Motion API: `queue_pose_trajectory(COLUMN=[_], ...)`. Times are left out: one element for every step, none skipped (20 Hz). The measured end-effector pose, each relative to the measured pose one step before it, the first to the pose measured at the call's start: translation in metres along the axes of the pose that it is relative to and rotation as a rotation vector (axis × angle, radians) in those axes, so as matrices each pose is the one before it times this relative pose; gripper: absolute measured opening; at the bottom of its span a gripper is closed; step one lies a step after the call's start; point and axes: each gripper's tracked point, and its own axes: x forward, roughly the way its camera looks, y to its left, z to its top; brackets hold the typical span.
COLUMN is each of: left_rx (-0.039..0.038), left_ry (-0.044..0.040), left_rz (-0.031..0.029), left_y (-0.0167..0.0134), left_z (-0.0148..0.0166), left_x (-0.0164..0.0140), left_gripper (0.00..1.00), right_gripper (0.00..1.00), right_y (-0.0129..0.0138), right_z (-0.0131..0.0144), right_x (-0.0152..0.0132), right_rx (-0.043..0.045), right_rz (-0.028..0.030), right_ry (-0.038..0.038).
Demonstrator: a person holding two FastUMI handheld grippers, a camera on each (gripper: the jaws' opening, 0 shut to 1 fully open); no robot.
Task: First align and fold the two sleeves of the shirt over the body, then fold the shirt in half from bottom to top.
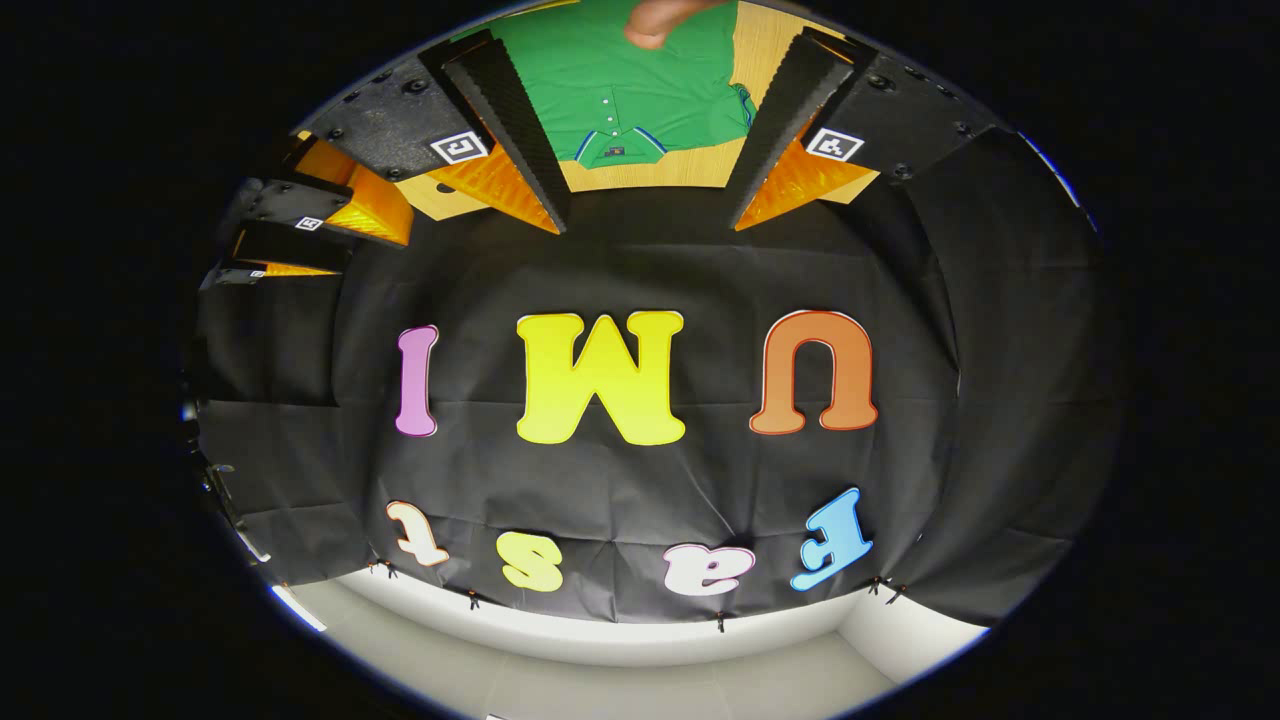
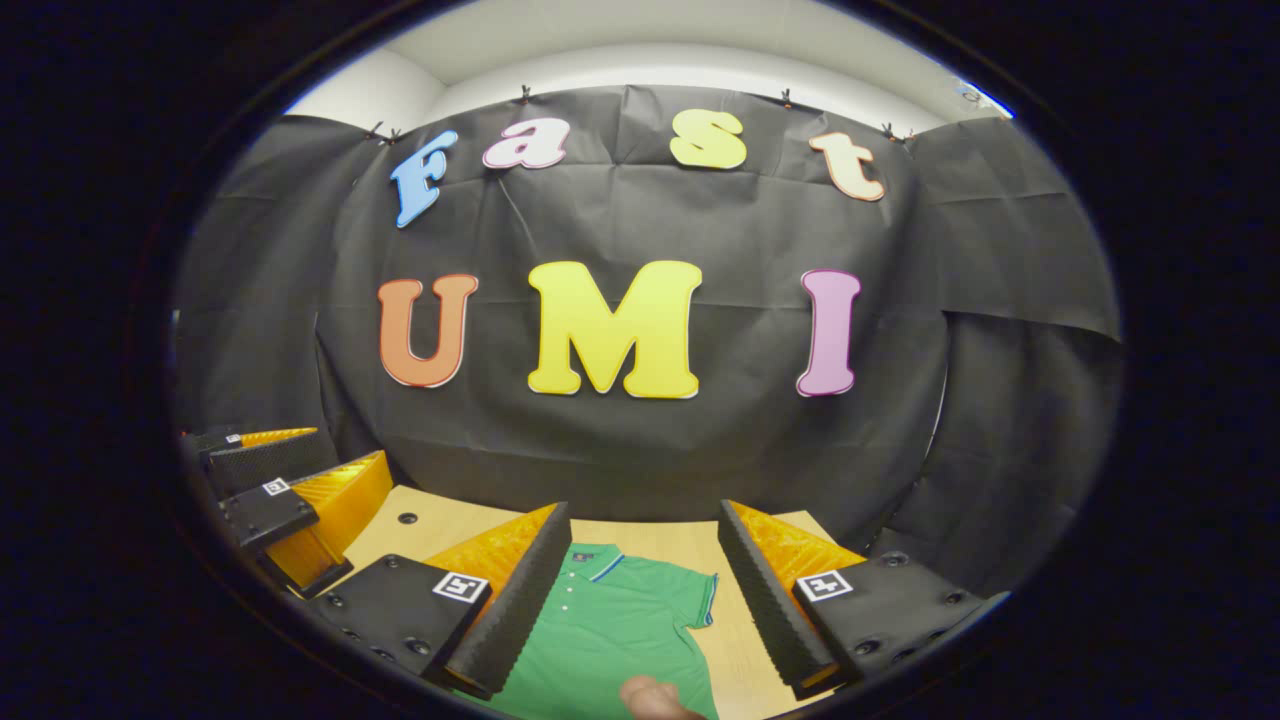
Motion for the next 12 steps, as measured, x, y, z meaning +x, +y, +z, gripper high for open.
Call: queue_pose_trajectory(left_rx=[0.00038,0.00051,0.00163,0.00285,0.00335,0.00407,0.00464,0.00275,0.00103,0.00026,0.00083,0.00472], left_ry=[0.00417,0.00353,0.00307,0.00519,0.00612,0.01135,0.00729,0.00606,0.00619,0.00436,0.00331,0.00257], left_rz=[0.00048,0.00558,0.00419,0.00456,0.00595,-0.00112,0.00824,0.00662,0.00729,0.00886,0.00901,0.009], left_y=[-0.00187,0.00025,-0.00067,-0.00036,0.00052,-0.00199,-0.00045,-0.00043,-0.00144,-0.00053,-0.00028,-0.00047], left_z=[-0.00292,-0.00192,-0.00225,-0.00177,-0.00365,-0.00417,-0.00345,-0.0032,-0.00216,-0.00171,-0.00186,-0.00186], left_x=[0.00038,0.00002,-0.00032,0.0003,-0.00039,-0.00126,-0.00162,-0.00104,-0.00167,-0.00092,0.00013,-0.00015], left_gripper=[0.99,0.99,0.99,0.99,0.99,0.99,0.99,0.99,0.99,0.99,0.99,0.99], right_gripper=[0.94,0.94,0.94,0.94,0.94,0.94,0.94,0.94,0.95,0.96,0.94,0.96], right_y=[-0.00337,-0.00371,-0.00443,-0.00417,-0.00537,-0.00518,-0.00591,-0.00685,-0.00838,-0.00773,-0.00777,-0.0095], right_z=[-0.00469,-0.00515,-0.00797,-0.00865,-0.0096,-0.01042,-0.01164,-0.01132,-0.01207,-0.0123,-0.01189,-0.01271], right_x=[0.00753,0.00939,0.00889,0.01092,0.01102,0.0118,0.01367,0.01517,0.01429,0.01583,0.01532,0.01713], right_rx=[-0.00065,-0.00129,-0.0046,-0.00076,-0.00004,0.00296,0.00493,0.00812,0.00517,0.01051,0.00959,0.00911], right_rz=[-0.00295,0.00016,-0.00692,-0.00179,-0.00318,-0.00033,-0.00091,-0.00109,-0.00784,-0.00389,-0.00766,-0.01013], right_ry=[0.00743,0.00765,0.01221,0.01339,0.01741,0.01722,0.02292,0.02255,0.02772,0.02454,0.02954,0.0294])
